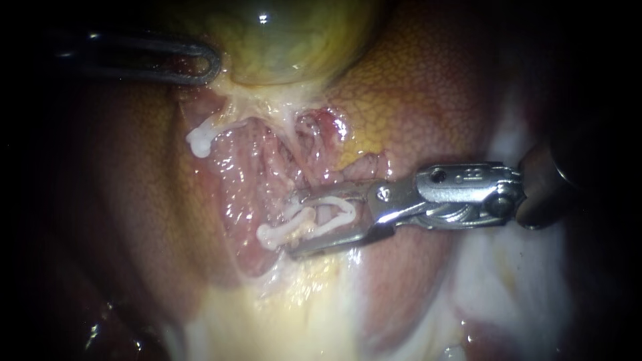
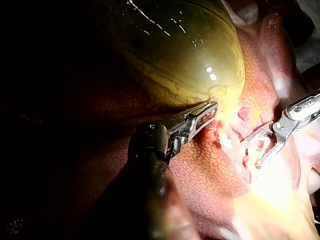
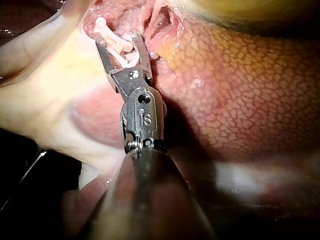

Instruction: Clipping first clip right tube

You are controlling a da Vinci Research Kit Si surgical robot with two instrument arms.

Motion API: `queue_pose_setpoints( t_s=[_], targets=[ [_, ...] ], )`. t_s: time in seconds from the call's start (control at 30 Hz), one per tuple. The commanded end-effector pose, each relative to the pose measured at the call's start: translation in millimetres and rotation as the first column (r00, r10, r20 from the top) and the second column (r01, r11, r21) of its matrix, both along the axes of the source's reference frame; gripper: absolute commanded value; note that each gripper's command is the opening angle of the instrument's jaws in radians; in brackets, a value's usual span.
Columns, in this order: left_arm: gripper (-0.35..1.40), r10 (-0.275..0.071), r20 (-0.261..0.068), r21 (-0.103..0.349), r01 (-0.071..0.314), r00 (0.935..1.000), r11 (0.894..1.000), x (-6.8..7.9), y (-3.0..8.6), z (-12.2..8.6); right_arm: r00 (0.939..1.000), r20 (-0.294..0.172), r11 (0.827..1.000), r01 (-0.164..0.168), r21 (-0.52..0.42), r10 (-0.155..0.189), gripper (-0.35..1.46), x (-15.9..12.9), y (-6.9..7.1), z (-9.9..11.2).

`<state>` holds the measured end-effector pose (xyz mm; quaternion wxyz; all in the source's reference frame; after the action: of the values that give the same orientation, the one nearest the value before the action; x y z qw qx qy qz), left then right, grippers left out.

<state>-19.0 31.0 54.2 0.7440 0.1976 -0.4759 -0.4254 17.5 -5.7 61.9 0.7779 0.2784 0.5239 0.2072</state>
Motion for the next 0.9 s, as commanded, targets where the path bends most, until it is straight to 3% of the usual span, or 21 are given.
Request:
queue_pose_setpoints(
  t_s=[0.03, 0.47, 0.9],
  targets=[
    [-0.35, 0.000, 0.000, 0.000, 0.000, 1.0000, 1.000, 0.0, 0.0, 0.0, 1.0000, 0.000, 1.000, 0.000, 0.000, 0.000, 0.44, 0.0, 0.0, 0.0],
    [-0.35, 0.000, 0.000, 0.000, 0.000, 1.0000, 1.000, 0.0, 0.0, 0.0, 1.0000, -0.001, 1.000, 0.002, 0.000, -0.002, 0.44, 0.4, -0.4, -0.6],
    [-0.35, 0.000, 0.000, 0.000, 0.000, 1.0000, 1.000, 0.0, 0.0, 0.0, 0.9998, -0.013, 1.000, 0.012, 0.022, -0.011, 0.44, 1.2, -1.0, -3.8]
  ],
)
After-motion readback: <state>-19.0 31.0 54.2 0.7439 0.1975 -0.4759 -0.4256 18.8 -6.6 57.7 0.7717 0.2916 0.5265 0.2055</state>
